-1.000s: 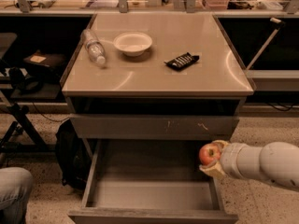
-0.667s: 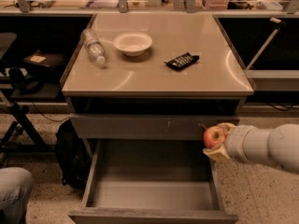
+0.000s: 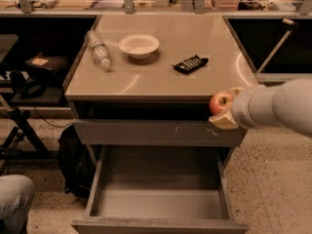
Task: Pick apple from middle drawer and place on counter
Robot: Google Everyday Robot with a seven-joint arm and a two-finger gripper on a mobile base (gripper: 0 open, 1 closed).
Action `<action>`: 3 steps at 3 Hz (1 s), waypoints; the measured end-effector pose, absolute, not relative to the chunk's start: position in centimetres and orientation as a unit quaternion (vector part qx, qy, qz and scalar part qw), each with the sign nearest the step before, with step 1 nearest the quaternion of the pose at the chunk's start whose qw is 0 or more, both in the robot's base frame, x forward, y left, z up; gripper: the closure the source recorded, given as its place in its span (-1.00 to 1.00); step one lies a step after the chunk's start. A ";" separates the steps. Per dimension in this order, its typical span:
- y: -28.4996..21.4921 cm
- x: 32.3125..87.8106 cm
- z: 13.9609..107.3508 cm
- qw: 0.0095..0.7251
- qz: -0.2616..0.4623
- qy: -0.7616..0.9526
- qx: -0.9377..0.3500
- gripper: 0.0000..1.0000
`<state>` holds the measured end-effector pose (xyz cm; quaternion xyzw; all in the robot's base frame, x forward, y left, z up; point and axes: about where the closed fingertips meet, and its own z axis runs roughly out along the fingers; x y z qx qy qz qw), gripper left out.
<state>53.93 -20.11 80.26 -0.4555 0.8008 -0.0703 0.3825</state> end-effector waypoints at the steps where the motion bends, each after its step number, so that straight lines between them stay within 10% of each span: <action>1: -18.3 58.3 81.9 0.376 -0.081 0.805 -0.453 1.00; 3: -14.9 63.0 81.9 0.383 -0.065 0.805 -0.449 1.00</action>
Offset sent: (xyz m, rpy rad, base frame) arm 0.1436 0.0816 -0.0187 0.0398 0.0919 -0.0831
